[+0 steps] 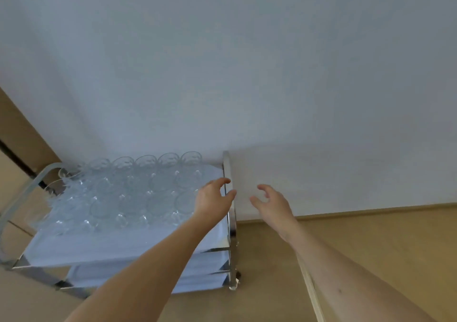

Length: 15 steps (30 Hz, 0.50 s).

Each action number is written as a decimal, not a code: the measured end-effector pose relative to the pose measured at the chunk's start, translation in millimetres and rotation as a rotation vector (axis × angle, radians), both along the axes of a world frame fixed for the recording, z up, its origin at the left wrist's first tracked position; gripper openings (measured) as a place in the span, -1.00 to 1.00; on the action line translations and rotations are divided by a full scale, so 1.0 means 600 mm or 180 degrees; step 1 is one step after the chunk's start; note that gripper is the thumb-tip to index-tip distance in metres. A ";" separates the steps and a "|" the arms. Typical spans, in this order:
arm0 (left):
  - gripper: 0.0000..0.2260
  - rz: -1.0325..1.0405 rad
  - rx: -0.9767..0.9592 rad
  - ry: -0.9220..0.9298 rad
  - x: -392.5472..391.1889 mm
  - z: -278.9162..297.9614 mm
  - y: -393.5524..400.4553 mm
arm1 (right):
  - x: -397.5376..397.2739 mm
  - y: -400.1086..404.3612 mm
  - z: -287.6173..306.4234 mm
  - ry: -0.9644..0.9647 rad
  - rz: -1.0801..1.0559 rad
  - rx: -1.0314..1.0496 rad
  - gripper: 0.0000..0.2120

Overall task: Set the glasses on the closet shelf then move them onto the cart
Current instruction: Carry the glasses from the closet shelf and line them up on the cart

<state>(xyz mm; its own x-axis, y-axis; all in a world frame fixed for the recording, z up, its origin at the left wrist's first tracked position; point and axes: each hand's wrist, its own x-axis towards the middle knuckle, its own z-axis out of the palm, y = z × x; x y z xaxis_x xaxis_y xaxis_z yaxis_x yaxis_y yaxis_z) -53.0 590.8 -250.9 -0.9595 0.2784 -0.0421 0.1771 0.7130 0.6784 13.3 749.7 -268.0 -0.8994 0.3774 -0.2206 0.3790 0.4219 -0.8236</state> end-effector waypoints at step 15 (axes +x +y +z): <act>-0.57 -0.2036 -0.0285 0.0917 0.181 0.064 0.358 | 0.293 0.307 0.059 0.0000 -0.1006 0.0858 -0.49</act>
